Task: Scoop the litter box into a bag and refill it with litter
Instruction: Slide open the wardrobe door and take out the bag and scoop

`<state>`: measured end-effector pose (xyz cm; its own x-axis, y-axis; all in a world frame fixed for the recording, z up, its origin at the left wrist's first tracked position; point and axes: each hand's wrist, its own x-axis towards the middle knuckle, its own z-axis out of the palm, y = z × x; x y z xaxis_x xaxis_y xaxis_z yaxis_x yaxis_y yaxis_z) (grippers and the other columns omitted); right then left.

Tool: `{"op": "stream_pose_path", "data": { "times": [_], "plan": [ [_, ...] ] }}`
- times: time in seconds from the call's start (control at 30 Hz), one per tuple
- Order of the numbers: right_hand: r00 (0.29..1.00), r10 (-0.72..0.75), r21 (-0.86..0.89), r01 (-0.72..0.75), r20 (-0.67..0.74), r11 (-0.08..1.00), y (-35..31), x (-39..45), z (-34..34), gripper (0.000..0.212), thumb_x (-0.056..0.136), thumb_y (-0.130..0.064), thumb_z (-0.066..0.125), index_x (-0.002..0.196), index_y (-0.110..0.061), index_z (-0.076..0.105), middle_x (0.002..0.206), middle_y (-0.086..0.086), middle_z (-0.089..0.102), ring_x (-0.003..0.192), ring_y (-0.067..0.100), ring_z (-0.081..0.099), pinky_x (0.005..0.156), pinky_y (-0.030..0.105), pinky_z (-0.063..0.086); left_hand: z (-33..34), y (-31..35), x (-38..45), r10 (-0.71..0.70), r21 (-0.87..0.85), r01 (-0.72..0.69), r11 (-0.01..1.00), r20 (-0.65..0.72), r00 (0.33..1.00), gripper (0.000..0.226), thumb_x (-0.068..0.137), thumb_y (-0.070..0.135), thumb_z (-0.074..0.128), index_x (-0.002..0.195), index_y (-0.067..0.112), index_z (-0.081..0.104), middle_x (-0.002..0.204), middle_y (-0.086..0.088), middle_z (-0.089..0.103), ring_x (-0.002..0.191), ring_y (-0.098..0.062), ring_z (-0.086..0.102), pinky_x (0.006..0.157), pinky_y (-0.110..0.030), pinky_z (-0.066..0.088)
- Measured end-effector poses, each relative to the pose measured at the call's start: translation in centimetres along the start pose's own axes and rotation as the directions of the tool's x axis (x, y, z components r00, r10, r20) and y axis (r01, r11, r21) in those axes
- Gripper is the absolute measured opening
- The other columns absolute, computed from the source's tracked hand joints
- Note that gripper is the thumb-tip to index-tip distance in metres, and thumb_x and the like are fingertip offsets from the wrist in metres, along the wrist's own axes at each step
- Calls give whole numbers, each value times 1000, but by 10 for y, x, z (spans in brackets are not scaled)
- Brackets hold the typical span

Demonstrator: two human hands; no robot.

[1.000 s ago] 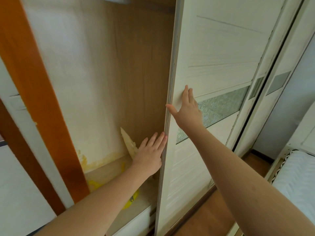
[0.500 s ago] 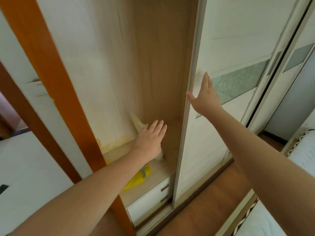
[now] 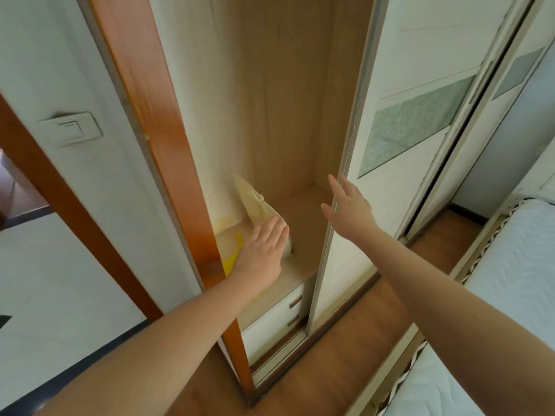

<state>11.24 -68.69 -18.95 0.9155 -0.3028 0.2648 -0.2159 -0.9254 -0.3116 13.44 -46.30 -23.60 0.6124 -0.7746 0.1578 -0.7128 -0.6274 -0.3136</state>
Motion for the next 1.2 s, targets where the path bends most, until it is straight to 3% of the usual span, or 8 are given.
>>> {"op": "stream_pose_path", "data": {
  "times": [0.13, 0.23, 0.33, 0.57, 0.8, 0.97, 1.1, 1.2],
  "plan": [
    [999, 24, -101, -19, 44, 995, -5, -13, 22, 67, 98, -43, 41, 153, -22, 10, 161, 2, 10, 147, 23, 12, 116, 45, 21, 0, -7, -13, 54, 53, -53, 997, -20, 998, 65, 96, 26, 38, 153, 4, 16, 161, -16, 12, 149, -31, 6, 120, -46, 0],
    [995, 61, -147, -50, 75, 988, -7, -20, 34, 67, 98, -43, 39, 153, -20, 8, 161, 1, 8, 147, 23, 10, 117, 44, 19, 3, -9, -26, 43, 21, -42, 999, -38, 998, 64, 98, 28, 39, 153, 4, 18, 161, -16, 12, 149, -31, 7, 120, -45, 3],
    [996, 46, -213, -28, 78, 977, -14, -22, 42, 66, 99, -43, 37, 153, -21, 8, 161, 1, 7, 147, 24, 8, 118, 43, 16, 7, -8, -28, 52, 23, -53, 998, 33, 998, 62, 101, 25, 31, 154, 2, 8, 162, -16, 4, 149, -32, 2, 121, -46, 6],
    [987, 24, -278, 22, 161, 960, -12, -27, 66, 62, 100, -45, 35, 153, -25, 11, 162, -1, 5, 148, 23, 5, 118, 40, 15, 11, 2, -26, 1, -3, -1, 1000, 116, 993, 61, 100, 22, 32, 153, 2, 11, 161, -17, 8, 149, -33, 6, 117, -49, 12],
    [955, -60, -206, 124, 290, 971, -13, -2, 123, 59, 99, -42, 38, 152, -27, 18, 161, 0, 10, 147, 23, 8, 117, 42, 16, 26, -4, -14, -121, -22, 127, 992, 168, 978, 60, 102, 23, 30, 153, 3, 7, 162, -17, 5, 148, -35, 4, 118, -51, 12],
    [907, -200, -94, 251, 371, 963, -7, 27, 181, 58, 97, -37, 42, 151, -25, 22, 159, 2, 18, 146, 23, 15, 115, 42, 20, 69, 11, 14, -224, -71, 253, 965, 286, 932, 60, 102, 21, 29, 153, 1, 5, 162, -15, 6, 148, -34, 3, 118, -50, 14],
    [819, -301, -29, 360, 488, 932, 15, 60, 227, 62, 99, -37, 38, 153, -27, 10, 160, 1, 12, 147, 21, 9, 116, 40, 19, 112, 15, 68, -352, -125, 448, 885, 449, 821, 64, 100, 17, 35, 153, 3, 3, 162, -12, 4, 149, -30, 4, 119, -47, 11],
    [759, -348, 30, 398, 551, 917, 29, 80, 248, 62, 100, -36, 37, 153, -27, 7, 161, -1, 9, 148, 21, 8, 115, 38, 19, 142, 14, 99, -419, -135, 535, 834, 476, 773, 62, 99, 20, 36, 153, 5, 8, 163, -11, 5, 150, -29, 1, 120, -47, 7]
  ]
}}
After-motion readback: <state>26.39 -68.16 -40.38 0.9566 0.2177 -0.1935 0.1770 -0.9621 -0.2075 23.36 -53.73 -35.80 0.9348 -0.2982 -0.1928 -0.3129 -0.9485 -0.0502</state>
